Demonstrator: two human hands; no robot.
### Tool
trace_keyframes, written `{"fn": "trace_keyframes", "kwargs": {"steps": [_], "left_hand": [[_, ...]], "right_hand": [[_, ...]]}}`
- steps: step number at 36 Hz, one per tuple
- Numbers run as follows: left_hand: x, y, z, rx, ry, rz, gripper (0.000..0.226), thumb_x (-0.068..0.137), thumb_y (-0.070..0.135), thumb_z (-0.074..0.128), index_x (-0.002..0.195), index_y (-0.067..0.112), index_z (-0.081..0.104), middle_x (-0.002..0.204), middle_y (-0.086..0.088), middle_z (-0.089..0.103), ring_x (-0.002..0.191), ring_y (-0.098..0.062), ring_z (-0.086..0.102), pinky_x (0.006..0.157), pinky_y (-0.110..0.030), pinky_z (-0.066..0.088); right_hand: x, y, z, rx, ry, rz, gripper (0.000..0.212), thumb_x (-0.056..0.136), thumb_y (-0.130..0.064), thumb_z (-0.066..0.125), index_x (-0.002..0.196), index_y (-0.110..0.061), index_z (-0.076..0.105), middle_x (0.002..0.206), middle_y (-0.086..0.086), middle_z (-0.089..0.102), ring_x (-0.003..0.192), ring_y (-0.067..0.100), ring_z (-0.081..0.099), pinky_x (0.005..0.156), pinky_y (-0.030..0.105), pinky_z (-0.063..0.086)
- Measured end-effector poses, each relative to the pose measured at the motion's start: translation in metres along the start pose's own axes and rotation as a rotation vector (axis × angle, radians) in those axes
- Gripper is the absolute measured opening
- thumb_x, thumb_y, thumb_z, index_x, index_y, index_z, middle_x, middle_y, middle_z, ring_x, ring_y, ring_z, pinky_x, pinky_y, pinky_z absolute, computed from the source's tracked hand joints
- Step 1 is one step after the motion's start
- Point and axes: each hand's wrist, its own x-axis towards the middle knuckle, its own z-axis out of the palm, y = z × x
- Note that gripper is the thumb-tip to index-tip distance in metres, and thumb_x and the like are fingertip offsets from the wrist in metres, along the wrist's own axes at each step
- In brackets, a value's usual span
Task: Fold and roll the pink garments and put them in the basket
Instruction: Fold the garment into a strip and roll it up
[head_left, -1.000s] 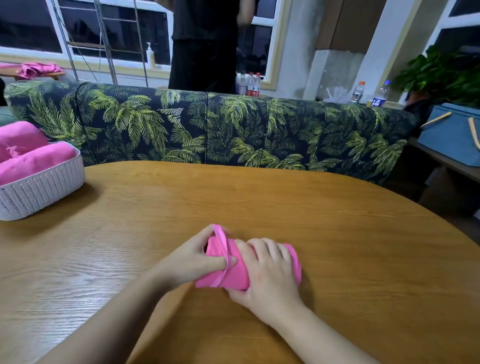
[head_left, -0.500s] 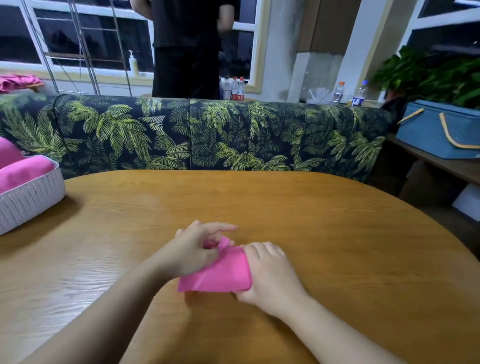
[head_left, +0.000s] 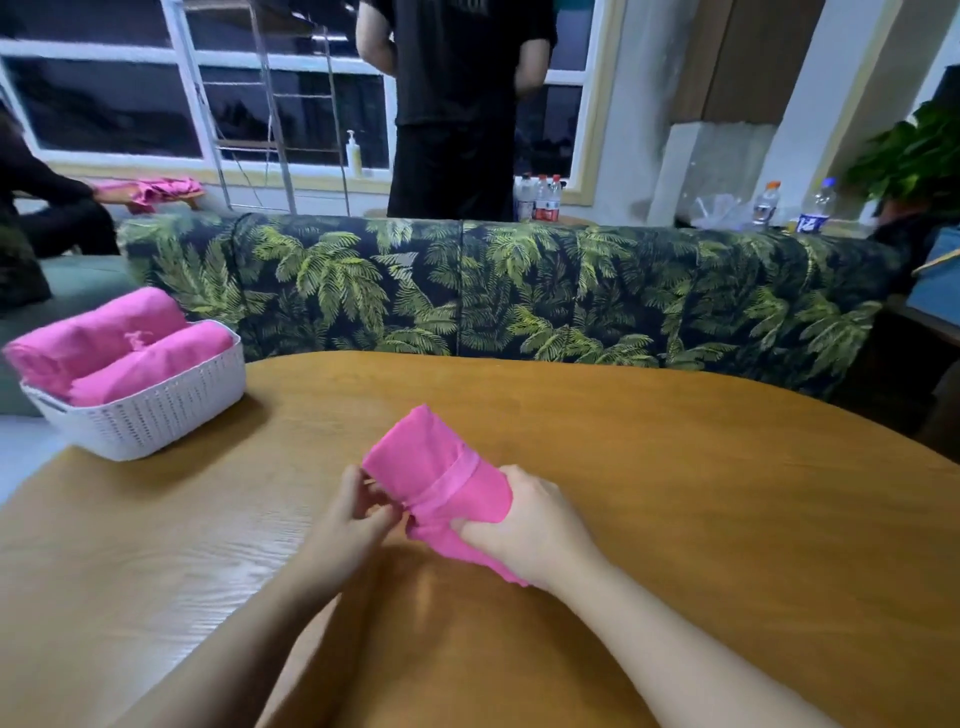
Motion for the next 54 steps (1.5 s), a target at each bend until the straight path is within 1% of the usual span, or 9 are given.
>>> {"fn": "trace_keyframes", "kwargs": {"steps": [5, 13, 20, 24, 30, 36, 45, 51, 54], "left_hand": [[0.031, 0.011, -0.057, 0.137, 0.276, 0.060, 0.031, 0.088, -0.013, 0.054, 0.104, 0.010, 0.041, 0.104, -0.007, 0.052, 0.084, -0.020, 0.057, 0.068, -0.020, 0.050], [0.092, 0.021, -0.177, 1.026, 0.405, 0.002, 0.034, 0.077, 0.009, 0.070, 0.109, 0.000, 0.061, 0.107, -0.023, 0.062, 0.101, -0.039, 0.058, 0.082, -0.040, 0.046], [0.128, -0.012, -0.219, 1.428, 0.460, -0.251, 0.035, 0.089, 0.017, 0.046, 0.121, 0.008, 0.053, 0.127, -0.019, 0.052, 0.117, -0.037, 0.047, 0.093, -0.047, 0.040], [0.142, -0.021, -0.215, 1.437, 0.460, -0.343, 0.020, 0.090, 0.020, 0.047, 0.101, 0.016, 0.063, 0.120, -0.012, 0.056, 0.113, -0.032, 0.048, 0.092, -0.044, 0.033], [0.135, -0.029, -0.205, 1.304, 0.514, -0.114, 0.026, 0.097, 0.033, 0.049, 0.093, 0.023, 0.073, 0.114, -0.005, 0.065, 0.112, -0.030, 0.051, 0.086, -0.038, 0.026], [0.096, -0.016, -0.162, 0.906, 0.421, 0.306, 0.054, 0.079, 0.062, 0.030, 0.043, 0.026, 0.046, 0.053, 0.014, 0.051, 0.061, -0.006, 0.048, 0.069, -0.032, 0.018], [0.061, -0.001, -0.074, 0.425, -0.069, 0.481, 0.048, 0.074, 0.044, 0.061, 0.043, 0.016, 0.038, 0.054, 0.007, 0.038, 0.059, -0.017, 0.037, 0.066, -0.025, 0.031], [0.058, 0.014, -0.050, 0.396, -0.045, 0.396, 0.077, 0.077, 0.082, 0.043, 0.047, 0.012, 0.042, 0.056, -0.002, 0.046, 0.062, -0.011, 0.044, 0.074, -0.023, 0.033], [0.052, 0.028, -0.044, 0.469, -0.027, 0.263, 0.080, 0.070, 0.089, 0.035, 0.067, 0.013, 0.061, 0.087, -0.007, 0.059, 0.092, -0.014, 0.054, 0.074, -0.010, 0.033]], "right_hand": [[0.032, -0.024, 0.012, 0.017, -0.036, -0.011, 0.055, 0.066, -0.064, 0.062, 0.105, -0.025, 0.053, 0.094, -0.005, 0.062, 0.082, 0.021, 0.063, 0.074, 0.041, 0.055], [0.073, -0.049, 0.024, -0.178, -0.058, -0.096, 0.065, 0.066, -0.066, 0.064, 0.114, -0.024, 0.051, 0.105, -0.004, 0.060, 0.095, 0.021, 0.059, 0.077, 0.035, 0.051], [0.097, -0.043, 0.032, -0.261, -0.060, -0.155, 0.072, 0.063, -0.071, 0.061, 0.116, -0.024, 0.051, 0.112, -0.007, 0.059, 0.106, 0.019, 0.055, 0.081, 0.031, 0.045], [0.101, -0.029, 0.032, -0.247, -0.024, -0.162, 0.090, 0.040, -0.082, 0.035, 0.110, -0.027, 0.051, 0.105, -0.010, 0.058, 0.100, 0.019, 0.055, 0.073, 0.031, 0.039], [0.099, 0.000, 0.020, -0.270, 0.038, -0.086, 0.059, 0.064, -0.068, 0.057, 0.106, -0.027, 0.051, 0.101, -0.009, 0.058, 0.099, 0.019, 0.056, 0.076, 0.032, 0.043], [0.077, 0.028, -0.003, -0.263, 0.131, 0.033, 0.054, 0.068, -0.067, 0.060, 0.102, -0.027, 0.051, 0.097, -0.008, 0.058, 0.095, 0.020, 0.057, 0.071, 0.032, 0.041], [0.014, 0.076, -0.039, -0.275, 0.344, 0.296, 0.066, 0.070, -0.069, 0.062, 0.107, -0.016, 0.051, 0.102, 0.006, 0.064, 0.099, 0.031, 0.060, 0.079, 0.039, 0.049], [-0.028, 0.097, -0.056, -0.312, 0.399, 0.409, 0.074, 0.070, -0.073, 0.061, 0.113, -0.014, 0.048, 0.107, 0.010, 0.064, 0.100, 0.032, 0.060, 0.080, 0.039, 0.049], [-0.040, 0.096, -0.058, -0.388, 0.373, 0.400, 0.078, 0.067, -0.081, 0.053, 0.111, -0.017, 0.045, 0.105, 0.005, 0.062, 0.098, 0.029, 0.060, 0.078, 0.038, 0.049]]}}
